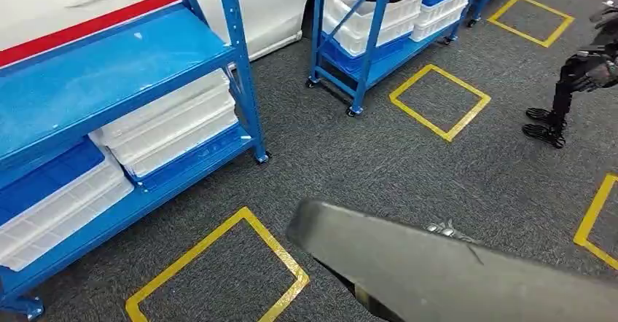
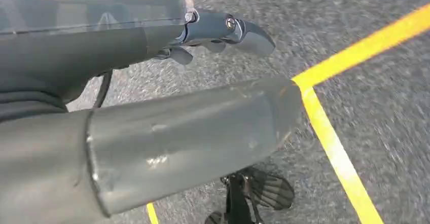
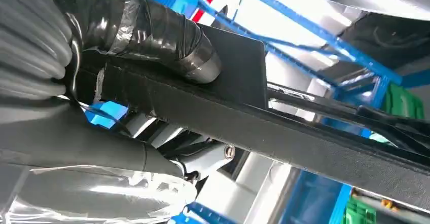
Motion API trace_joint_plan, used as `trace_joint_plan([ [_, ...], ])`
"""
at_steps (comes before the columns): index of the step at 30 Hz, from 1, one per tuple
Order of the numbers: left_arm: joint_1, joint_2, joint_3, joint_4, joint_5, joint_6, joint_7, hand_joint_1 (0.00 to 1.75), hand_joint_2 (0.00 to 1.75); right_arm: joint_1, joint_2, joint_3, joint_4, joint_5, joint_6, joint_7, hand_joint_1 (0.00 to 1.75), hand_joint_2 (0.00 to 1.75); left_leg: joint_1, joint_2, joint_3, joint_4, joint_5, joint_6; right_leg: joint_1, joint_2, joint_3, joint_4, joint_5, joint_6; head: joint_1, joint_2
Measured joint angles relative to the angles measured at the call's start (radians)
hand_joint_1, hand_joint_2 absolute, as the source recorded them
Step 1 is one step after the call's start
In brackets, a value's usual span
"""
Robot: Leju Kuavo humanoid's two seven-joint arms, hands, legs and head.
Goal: Take the parts from the cabinet and place them on the table.
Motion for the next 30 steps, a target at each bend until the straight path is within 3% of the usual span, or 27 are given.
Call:
trace_joint_plan([
  [1,-0.002,0.0,0.0,0.0,0.0,0.0,0.0,0.0,0.0,0.0,0.0,0.0,0.0,0.0,0.0,0.0,1.75,1.75,0.0,0.011,0.002,0.002,-0.003,-0.004,0.0,-0.015,0.057,-0.096,0.039,-0.001,0.0,0.0],
  [2,-0.002,0.0,0.0,0.0,0.0,0.0,0.0,0.0,0.0,0.0,0.0,-0.001,-0.001,0.0,0.0,0.0,1.75,1.75,0.0,0.019,0.007,0.004,-0.006,-0.009,0.001,-0.049,0.111,-0.181,0.062,-0.005,0.0,0.0],
  [3,-0.001,0.0,0.0,0.0,0.0,0.0,0.0,0.0,0.0,-0.002,0.0,-0.001,-0.001,0.0,0.0,0.0,1.75,1.75,-0.009,0.028,0.005,0.007,-0.011,-0.017,0.013,-0.07,0.122,-0.208,0.051,-0.014,0.0,0.0],
  [7,-0.008,0.0,0.0,0.0,0.0,0.0,0.0,0.0,0.0,0.003,0.0,-0.002,-0.003,-0.001,0.0,0.0,1.75,1.75,-0.007,0.062,0.012,0.008,-0.014,-0.039,0.013,-0.024,0.107,-0.21,0.061,-0.042,-0.001,0.0],
  [8,-0.011,0.0,0.0,0.0,0.0,0.0,0.0,0.0,0.0,0.003,0.0,-0.002,-0.005,-0.001,0.0,0.0,1.75,1.75,0.0,0.034,0.006,0.021,-0.03,-0.045,0.007,-0.017,0.11,-0.216,0.066,-0.049,0.0,0.0],
  [9,-0.011,0.0,0.0,0.0,0.0,0.0,0.0,0.0,0.0,0.0,0.0,-0.002,-0.007,-0.002,0.0,0.0,1.75,1.75,0.001,-0.018,-0.014,0.068,-0.068,-0.047,0.007,-0.009,0.108,-0.217,0.068,-0.058,-0.001,0.0],
  [10,-0.01,0.0,0.0,0.0,0.0,-0.001,0.0,0.0,0.0,0.001,0.0,-0.002,-0.007,-0.002,0.0,0.0,1.75,1.75,0.003,-0.044,-0.048,0.142,-0.111,-0.048,0.008,-0.001,0.105,-0.217,0.07,-0.062,-0.001,0.0],
  [12,-0.003,0.0,0.0,0.0,0.0,0.0,0.0,0.0,0.0,0.002,0.0,-0.002,-0.006,-0.002,0.0,0.0,1.75,1.75,0.002,-0.063,-0.128,0.309,-0.178,-0.051,0.012,0.022,0.099,-0.215,0.071,-0.066,-0.001,0.0],
  [13,0.0,0.0,0.0,0.0,0.0,0.0,0.0,0.0,0.0,0.003,0.001,-0.002,-0.006,-0.002,0.0,0.0,1.75,1.75,0.002,-0.063,-0.148,0.346,-0.178,-0.051,0.013,0.036,0.097,-0.213,0.072,-0.066,-0.001,0.0],
  [14,0.001,0.0,0.0,0.0,0.0,0.0,0.0,0.0,0.0,0.003,0.001,-0.002,-0.006,-0.002,0.0,0.0,1.75,1.75,0.002,-0.063,-0.142,0.325,-0.148,-0.049,0.014,0.05,0.097,-0.21,0.072,-0.066,-0.001,0.0],
  [16,0.0,0.0,0.0,0.0,0.0,0.0,0.0,0.0,0.0,0.003,0.001,-0.002,-0.006,-0.002,0.0,0.0,1.75,1.75,0.003,-0.076,-0.076,0.172,-0.05,-0.043,0.014,0.076,0.099,-0.204,0.07,-0.063,-0.001,0.0],
  [17,0.001,0.0,0.0,0.0,0.0,0.0,0.0,0.0,0.0,0.003,0.001,-0.002,-0.006,-0.002,0.0,0.0,1.75,1.75,0.003,-0.106,-0.041,0.088,-0.007,-0.038,0.013,0.086,0.1,-0.203,0.069,-0.062,-0.001,0.0],
  [18,0.001,0.003,0.0,0.0,0.0,0.0,0.0,0.0,0.0,0.001,0.002,-0.002,-0.006,-0.002,0.0,0.0,1.75,1.75,0.002,-0.147,-0.026,0.048,-0.009,-0.032,0.015,0.097,0.096,-0.2,0.069,-0.056,-0.001,0.0],
  [20,0.0,0.002,0.0,0.0,0.0,0.0,0.0,0.0,0.0,0.002,0.002,-0.002,-0.006,-0.002,0.0,0.0,1.75,1.75,0.0,-0.131,-0.024,0.034,-0.014,-0.029,0.011,0.12,0.082,-0.197,0.075,-0.04,0.0,0.0],
  [22,-0.004,0.003,0.0,0.0,0.0,0.0,0.0,0.0,0.0,0.006,0.002,-0.002,-0.007,-0.002,0.0,0.0,1.75,1.75,-0.002,-0.11,-0.021,0.028,-0.006,-0.017,0.012,0.144,0.075,-0.203,0.084,-0.024,0.0,0.0],
  [23,-0.006,0.002,0.0,0.0,0.0,0.0,0.0,0.0,0.0,0.007,0.002,-0.003,-0.007,-0.002,0.0,0.0,1.75,1.75,0.006,-0.092,-0.018,0.018,0.002,-0.006,0.008,0.121,0.073,-0.19,0.075,-0.024,-0.001,0.0],
  [24,-0.007,0.002,0.0,0.0,0.0,0.0,0.0,0.0,0.0,0.005,0.002,-0.003,-0.007,-0.002,0.0,0.0,1.75,1.75,0.005,-0.084,-0.017,0.014,0.004,0.003,0.014,0.067,0.057,-0.159,0.049,-0.023,0.0,0.0],
  [25,-0.005,0.002,0.0,0.0,0.0,0.0,0.0,0.0,0.0,0.003,0.002,-0.004,-0.007,-0.002,0.0,0.0,1.75,1.75,0.002,-0.069,-0.018,0.015,0.004,0.006,0.013,0.029,0.021,-0.084,0.001,-0.019,0.0,0.0],
  [27,0.001,0.002,0.0,0.0,0.0,0.0,0.0,0.0,0.0,0.006,0.003,-0.004,-0.006,-0.002,0.0,0.0,1.75,1.75,-0.003,-0.042,-0.02,0.015,0.003,0.007,0.007,0.011,-0.054,0.073,-0.068,-0.011,0.0,0.0],
  [28,0.002,0.002,0.0,0.0,0.0,0.0,0.0,0.0,0.0,0.006,0.003,-0.004,-0.006,-0.002,0.0,0.0,1.75,1.75,-0.004,-0.03,-0.021,0.016,0.003,0.007,0.006,0.009,-0.073,0.113,-0.074,-0.009,0.0,0.0],
  [29,0.001,0.002,0.0,0.0,0.0,0.0,0.0,0.0,0.0,0.007,0.003,-0.004,-0.006,-0.002,0.0,0.0,1.75,1.75,-0.005,-0.019,-0.02,0.016,0.002,0.005,0.005,0.007,-0.066,0.102,-0.056,-0.008,0.0,0.0],
  [30,0.0,0.002,0.0,0.0,0.0,0.0,0.0,0.0,0.0,0.007,0.003,-0.004,-0.006,-0.002,0.0,0.0,1.75,1.75,-0.005,-0.01,-0.019,0.016,0.0,0.003,0.004,0.005,-0.035,0.048,-0.022,-0.008,0.0,0.0],
])
